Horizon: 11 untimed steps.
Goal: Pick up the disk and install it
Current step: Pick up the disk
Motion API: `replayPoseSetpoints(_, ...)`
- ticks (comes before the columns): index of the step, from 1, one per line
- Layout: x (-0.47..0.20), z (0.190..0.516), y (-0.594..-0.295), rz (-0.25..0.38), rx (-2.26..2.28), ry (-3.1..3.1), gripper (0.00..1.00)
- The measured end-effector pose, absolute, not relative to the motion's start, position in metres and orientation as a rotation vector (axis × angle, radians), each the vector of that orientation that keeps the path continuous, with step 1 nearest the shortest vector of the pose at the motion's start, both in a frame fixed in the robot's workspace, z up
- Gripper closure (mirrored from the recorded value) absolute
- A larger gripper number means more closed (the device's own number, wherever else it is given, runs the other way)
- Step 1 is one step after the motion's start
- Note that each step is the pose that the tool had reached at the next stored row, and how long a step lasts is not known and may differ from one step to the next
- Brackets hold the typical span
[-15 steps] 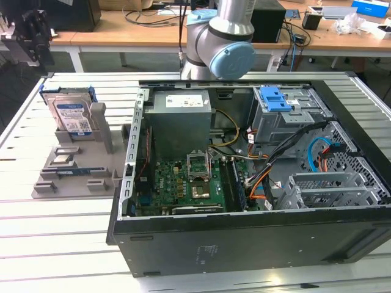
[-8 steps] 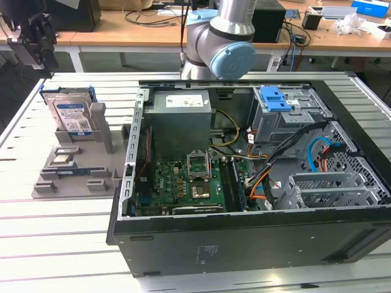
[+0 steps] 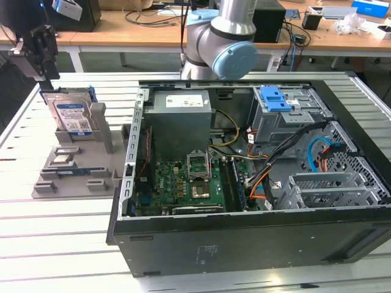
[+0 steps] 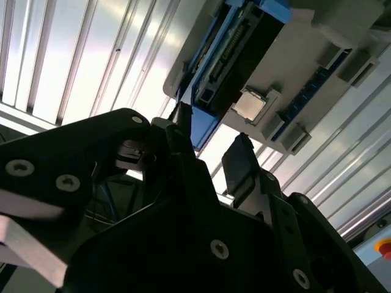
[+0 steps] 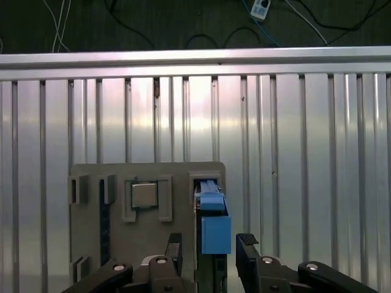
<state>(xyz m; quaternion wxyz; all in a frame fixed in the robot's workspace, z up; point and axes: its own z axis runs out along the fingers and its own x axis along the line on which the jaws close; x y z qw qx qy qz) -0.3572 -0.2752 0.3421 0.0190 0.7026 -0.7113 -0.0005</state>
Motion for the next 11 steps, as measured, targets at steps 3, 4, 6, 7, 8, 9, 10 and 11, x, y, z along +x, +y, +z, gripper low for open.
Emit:
replayPoseSetpoints(3, -0.354, 0.335, -0.275, -0.001, 2.195, -2.192, 0.52)
replayPoseSetpoints(4, -0.354, 0.334, -0.275, -0.001, 2.199, -2.188, 0.52)
replayPoseSetpoints(6, -0.354, 0.329, -0.275, 0.0, 2.208, -2.18, 0.52)
replayPoseSetpoints(7, -0.354, 0.328, -0.275, 0.0, 2.21, -2.177, 0.52)
replayPoseSetpoints(8, -0.354, 0.326, -0.275, 0.0, 2.212, -2.175, 0.52)
replayPoseSetpoints(9, -0.354, 0.324, -0.275, 0.0, 2.214, -2.173, 0.52)
replayPoseSetpoints(10, -0.354, 0.322, -0.275, 0.0, 2.216, -2.171, 0.52)
replayPoseSetpoints(11, -0.354, 0.32, -0.275, 0.0, 2.217, -2.17, 0.52)
